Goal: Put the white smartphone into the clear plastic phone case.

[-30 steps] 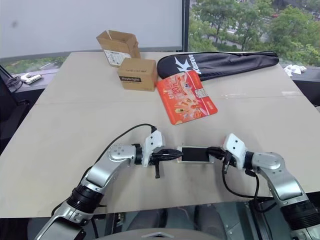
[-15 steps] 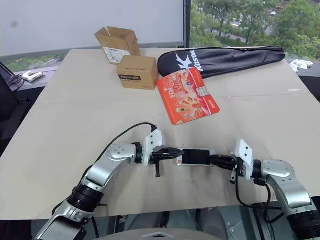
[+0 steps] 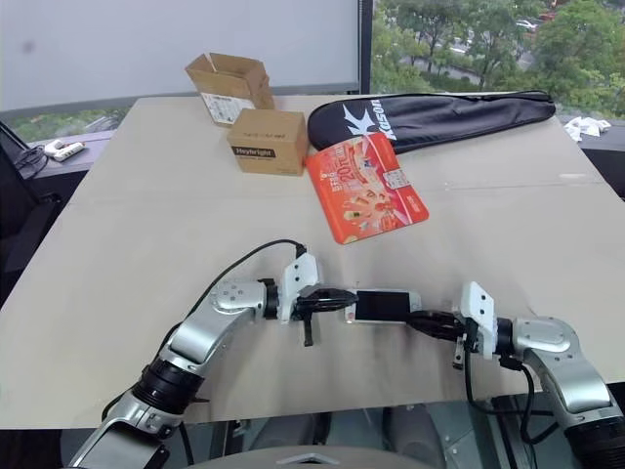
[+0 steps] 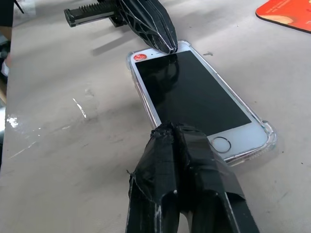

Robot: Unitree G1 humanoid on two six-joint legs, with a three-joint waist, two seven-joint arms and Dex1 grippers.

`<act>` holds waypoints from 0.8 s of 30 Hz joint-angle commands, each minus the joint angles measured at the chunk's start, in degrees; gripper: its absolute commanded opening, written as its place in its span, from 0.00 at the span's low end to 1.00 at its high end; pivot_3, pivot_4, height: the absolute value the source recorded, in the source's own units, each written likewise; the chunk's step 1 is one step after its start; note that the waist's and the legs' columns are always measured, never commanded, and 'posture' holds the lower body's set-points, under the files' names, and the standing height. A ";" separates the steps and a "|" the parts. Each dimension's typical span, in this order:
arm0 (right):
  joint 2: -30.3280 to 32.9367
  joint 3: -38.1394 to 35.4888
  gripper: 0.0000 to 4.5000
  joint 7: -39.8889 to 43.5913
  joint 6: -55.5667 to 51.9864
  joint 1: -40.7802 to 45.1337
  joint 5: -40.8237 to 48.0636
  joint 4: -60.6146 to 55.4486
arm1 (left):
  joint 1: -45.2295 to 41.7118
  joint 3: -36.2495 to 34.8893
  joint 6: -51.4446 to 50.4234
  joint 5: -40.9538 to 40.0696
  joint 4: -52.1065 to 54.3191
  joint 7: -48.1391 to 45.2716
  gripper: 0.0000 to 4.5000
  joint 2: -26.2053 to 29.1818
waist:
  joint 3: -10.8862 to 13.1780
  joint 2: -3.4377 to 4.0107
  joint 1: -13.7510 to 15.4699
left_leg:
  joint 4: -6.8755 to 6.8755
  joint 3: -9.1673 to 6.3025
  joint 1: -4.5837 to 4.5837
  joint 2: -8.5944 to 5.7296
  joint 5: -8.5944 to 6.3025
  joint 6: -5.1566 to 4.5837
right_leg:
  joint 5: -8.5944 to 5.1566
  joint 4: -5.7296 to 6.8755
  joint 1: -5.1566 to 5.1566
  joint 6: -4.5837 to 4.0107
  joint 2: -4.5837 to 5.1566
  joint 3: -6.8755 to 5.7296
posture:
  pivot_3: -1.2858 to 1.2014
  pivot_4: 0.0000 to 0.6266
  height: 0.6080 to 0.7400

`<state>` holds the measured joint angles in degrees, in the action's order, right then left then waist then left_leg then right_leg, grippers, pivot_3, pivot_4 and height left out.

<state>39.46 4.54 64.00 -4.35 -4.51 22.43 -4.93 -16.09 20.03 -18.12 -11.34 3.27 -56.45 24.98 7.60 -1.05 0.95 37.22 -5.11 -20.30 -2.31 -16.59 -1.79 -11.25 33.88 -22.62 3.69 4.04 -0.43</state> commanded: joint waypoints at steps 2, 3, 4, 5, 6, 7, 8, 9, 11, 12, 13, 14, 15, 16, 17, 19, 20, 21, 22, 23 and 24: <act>0.48 5.09 0.01 -2.28 -4.06 -2.57 -7.34 8.79 | 0.44 0.40 -0.50 0.89 -0.91 -0.14 0.00 0.69 | -0.05 -0.07 -0.04 | 0.01 0.02 0.06 0.00 0.00 0.00 | -0.01 0.00 0.05 0.00 0.01 0.03 | 0.52 0.24 1.00; 0.63 5.41 0.01 -2.53 -4.34 -2.65 -7.75 9.12 | 0.48 0.39 -0.51 0.90 -0.84 -0.14 0.00 0.77 | -0.08 -0.10 -0.04 | 0.02 0.03 0.07 0.00 0.00 0.00 | -0.01 0.01 0.06 0.00 0.01 0.04 | 0.52 0.24 1.00; 0.75 5.68 0.01 -2.80 -4.57 -2.72 -8.07 9.33 | 0.50 0.38 -0.54 0.91 -0.79 -0.13 0.00 0.83 | -0.11 -0.12 -0.04 | 0.02 0.04 0.10 0.00 0.00 0.01 | -0.01 0.02 0.07 0.00 0.01 0.06 | 0.52 0.24 1.00; 0.89 6.01 0.01 -2.82 -4.86 -2.80 -8.25 9.44 | 0.53 0.38 -0.58 0.90 -0.72 -0.12 0.00 0.90 | -0.18 -0.18 -0.05 | 0.02 0.04 0.11 0.00 0.00 0.01 | -0.01 0.03 0.07 0.00 0.02 0.06 | 0.52 0.24 1.00; 1.03 6.29 0.01 -3.07 -5.33 -2.89 -8.42 9.45 | 0.55 0.38 -0.62 0.89 -0.67 -0.12 0.00 0.96 | -0.27 -0.32 -0.05 | 0.02 0.03 0.13 0.01 0.00 0.01 | -0.01 0.04 0.07 0.00 0.01 0.06 | 0.52 0.24 1.00; 1.17 6.59 0.01 -3.29 -5.70 -3.00 -8.63 9.50 | 0.59 0.38 -0.65 0.88 -0.61 -0.13 0.00 1.01 | -0.30 -0.36 -0.04 | 0.02 0.02 0.13 0.01 0.00 0.01 | -0.01 0.05 0.08 0.00 0.02 0.06 | 0.52 0.24 1.00; 1.35 6.95 0.01 -3.18 -6.01 -3.14 -8.73 9.39 | 0.65 0.36 -0.69 0.88 -0.53 -0.16 0.00 1.07 | -0.36 -0.46 -0.04 | 0.02 0.02 0.13 0.01 0.00 0.01 | -0.01 0.05 0.09 0.00 0.01 0.06 | 0.52 0.24 1.00; 1.52 7.24 0.01 -3.07 -6.36 -3.28 -8.80 9.21 | 0.69 0.34 -0.71 0.88 -0.46 -0.20 0.00 1.11 | -0.40 -0.50 -0.04 | 0.03 0.03 0.13 0.01 0.00 0.01 | -0.01 0.04 0.09 0.00 0.02 0.08 | 0.52 0.24 1.00; 1.88 7.79 0.01 -3.58 -7.24 -3.51 -9.45 9.03 | 0.72 0.31 -0.79 0.87 -0.36 -0.27 0.00 1.20 | -0.42 -0.54 -0.01 | 0.04 0.05 0.17 0.01 -0.01 0.01 | -0.01 0.03 0.15 0.00 0.04 0.09 | 0.52 0.24 1.00; 1.95 7.96 0.01 -3.91 -7.41 -3.53 -9.74 9.13 | 0.71 0.31 -0.80 0.89 -0.34 -0.29 0.00 1.23 | -0.43 -0.55 0.02 | 0.04 0.05 0.20 0.01 -0.01 0.01 | -0.01 0.03 0.17 0.00 0.05 0.09 | 0.52 0.24 1.00; 2.01 8.10 0.01 -4.16 -7.81 -3.53 -9.91 9.11 | 0.72 0.28 -0.82 0.88 -0.32 -0.33 0.00 1.27 | -0.42 -0.52 0.03 | 0.04 0.04 0.22 0.01 -0.01 0.02 | -0.01 0.03 0.20 0.00 0.08 0.09 | 0.52 0.24 1.00; 2.12 8.30 0.01 -4.46 -8.24 -3.50 -9.98 9.11 | 0.71 0.24 -0.85 0.86 -0.30 -0.37 0.00 1.31 | -0.48 -0.51 0.06 | 0.04 0.04 0.22 0.01 -0.01 0.02 | -0.01 0.03 0.19 0.00 0.08 0.09 | 0.52 0.24 1.00; 2.20 8.55 0.01 -4.85 -8.42 -3.34 -10.31 9.35 | 0.69 0.23 -0.88 0.87 -0.28 -0.42 0.00 1.36 | -0.49 -0.52 0.08 | 0.03 0.02 0.24 0.01 -0.01 0.02 | -0.02 0.03 0.21 0.00 0.08 0.08 | 0.52 0.24 1.00; 2.25 8.74 0.01 -5.17 -8.54 -3.20 -10.54 9.51 | 0.67 0.20 -0.89 0.87 -0.28 -0.48 0.00 1.42 | -0.49 -0.52 0.08 | 0.03 0.00 0.25 0.01 -0.01 0.02 | -0.02 0.03 0.23 0.00 0.09 0.06 | 0.52 0.24 1.00; 2.28 8.95 0.01 -5.32 -8.82 -3.09 -10.64 9.63 | 0.64 0.19 -0.89 0.86 -0.29 -0.54 0.00 1.46 | -0.49 -0.52 0.06 | 0.03 0.00 0.26 0.01 -0.01 0.02 | -0.02 0.03 0.24 0.00 0.09 0.06 | 0.52 0.24 1.00; 2.49 9.51 0.01 -5.77 -9.54 -2.84 -11.18 9.69 | 0.59 0.21 -0.91 0.85 -0.29 -0.63 0.00 1.55 | -0.49 -0.52 0.00 | 0.03 0.00 0.37 0.01 -0.01 0.02 | -0.02 0.01 0.38 0.00 0.12 0.08 | 0.52 0.24 1.00; 2.56 9.78 0.01 -5.89 -9.65 -2.75 -11.30 9.67 | 0.57 0.21 -0.95 0.82 -0.28 -0.64 0.00 1.57 | -0.49 -0.53 -0.01 | 0.03 -0.01 0.49 0.02 -0.05 0.08 | -0.04 0.00 0.51 0.01 0.18 0.09 | 0.52 0.24 1.00; 2.56 9.95 0.01 -5.95 -9.56 -2.64 -11.29 9.67 | 0.53 0.20 -0.98 0.79 -0.29 -0.66 0.00 1.58 | -0.50 -0.54 -0.02 | 0.03 -0.01 0.51 0.03 -0.09 0.14 | -0.05 -0.01 0.55 0.01 0.19 0.12 | 0.52 0.24 1.00; 2.30 9.84 0.01 -5.98 -8.92 -2.56 -11.00 9.74 | 0.49 0.20 -1.00 0.77 -0.31 -0.67 0.00 1.59 | -0.50 -0.54 -0.02 | 0.03 -0.02 0.52 0.03 -0.11 0.17 | -0.05 -0.01 0.57 0.01 0.20 0.15 | 0.52 0.24 1.00; 1.89 9.49 0.01 -6.03 -8.58 -2.48 -10.30 9.60 | 0.46 0.19 -1.01 0.77 -0.33 -0.67 0.00 1.60 | -0.50 -0.54 -0.04 | 0.03 -0.02 0.53 0.03 -0.16 0.26 | -0.05 -0.01 0.59 0.01 0.21 0.22 | 0.52 0.24 1.00; 1.47 9.03 0.01 -6.02 -8.42 -2.42 -9.45 9.40 | 0.43 0.18 -1.01 0.77 -0.36 -0.67 0.00 1.59 | -0.50 -0.54 -0.05 | 0.03 -0.03 0.54 0.03 -0.16 0.27 | -0.05 -0.01 0.60 0.00 0.22 0.26 | 0.52 0.24 1.00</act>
<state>40.28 7.95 59.41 -5.96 -3.21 19.82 -4.02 -15.61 20.21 -18.70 -10.70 3.27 -56.67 26.28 7.10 -1.59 0.90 37.25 -5.14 -19.76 -2.28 -16.75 -1.52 -11.31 33.87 -22.02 3.69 4.26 -0.16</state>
